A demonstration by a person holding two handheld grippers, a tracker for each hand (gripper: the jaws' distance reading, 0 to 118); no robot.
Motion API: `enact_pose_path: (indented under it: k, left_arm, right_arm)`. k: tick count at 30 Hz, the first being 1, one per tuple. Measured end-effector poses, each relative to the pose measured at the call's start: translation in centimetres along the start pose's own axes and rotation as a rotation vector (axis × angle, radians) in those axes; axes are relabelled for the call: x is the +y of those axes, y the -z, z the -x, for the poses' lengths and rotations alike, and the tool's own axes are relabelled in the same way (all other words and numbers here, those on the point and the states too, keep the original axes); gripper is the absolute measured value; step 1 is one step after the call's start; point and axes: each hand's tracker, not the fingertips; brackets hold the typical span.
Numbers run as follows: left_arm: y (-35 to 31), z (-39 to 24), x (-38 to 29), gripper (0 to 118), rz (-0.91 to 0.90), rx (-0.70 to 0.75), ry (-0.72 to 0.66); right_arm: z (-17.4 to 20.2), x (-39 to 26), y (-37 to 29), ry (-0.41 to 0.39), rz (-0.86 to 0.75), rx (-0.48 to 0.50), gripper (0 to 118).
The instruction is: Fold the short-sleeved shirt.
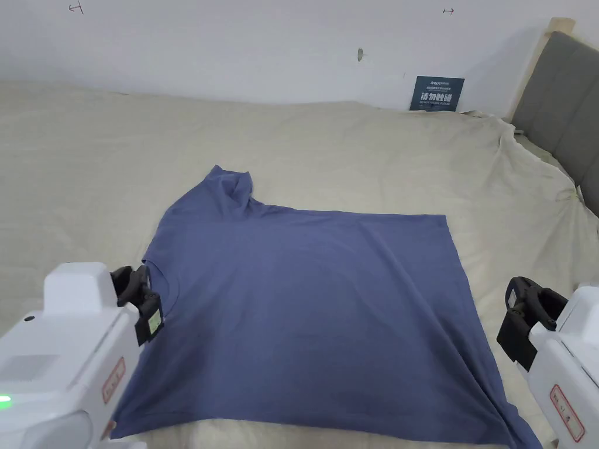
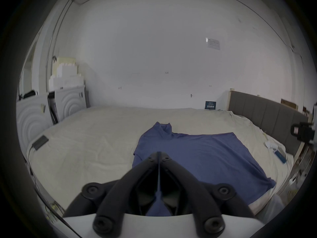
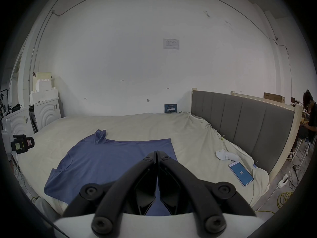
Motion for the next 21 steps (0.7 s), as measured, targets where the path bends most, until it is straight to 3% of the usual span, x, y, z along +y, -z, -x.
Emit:
enact_pose_path:
  k: [2, 3, 4, 8, 11, 16, 18, 21]
  left_arm:
    - [0.6, 1.7, 0.3, 95, 0.073, 0.015, -0.062]
    - [1.0, 2.4, 0.4, 112, 0.116, 0.024, -0.097]
    - [1.3, 3.1, 0.3, 118, 0.153, 0.038, -0.126]
    - [2.8, 6.2, -1.3, 118, 0.306, 0.113, -0.231]
    - [3.6, 7.1, -3.5, 118, 0.401, 0.172, -0.191]
    - [4.2, 7.0, -6.8, 118, 0.586, 0.129, -0.139]
    - [4.8, 6.5, -8.2, 110, 0.612, 0.142, -0.105]
    - [5.8, 5.9, -9.6, 84, 0.656, 0.141, -0.084]
  right_arm:
    - [-0.2, 0.0, 0.0, 0.006, 0.002, 0.001, 0]
    - [-0.2, 0.0, 0.1, 0.008, 0.003, 0.000, 0]
    - [-0.3, 0.0, 0.1, 0.009, 0.005, -0.001, 0]
    - [-0.4, -0.1, 0.2, 0.014, 0.015, -0.003, 0]
    - [-0.5, -0.5, 0.3, 0.013, 0.031, -0.007, 0]
    - [-0.5, -0.9, 0.7, 0.014, 0.056, -0.017, 0]
    - [-0.9, -1.1, 1.0, 0.015, 0.063, -0.018, 0]
    - [-0.9, -1.2, 1.2, 0.014, 0.069, -0.016, 0]
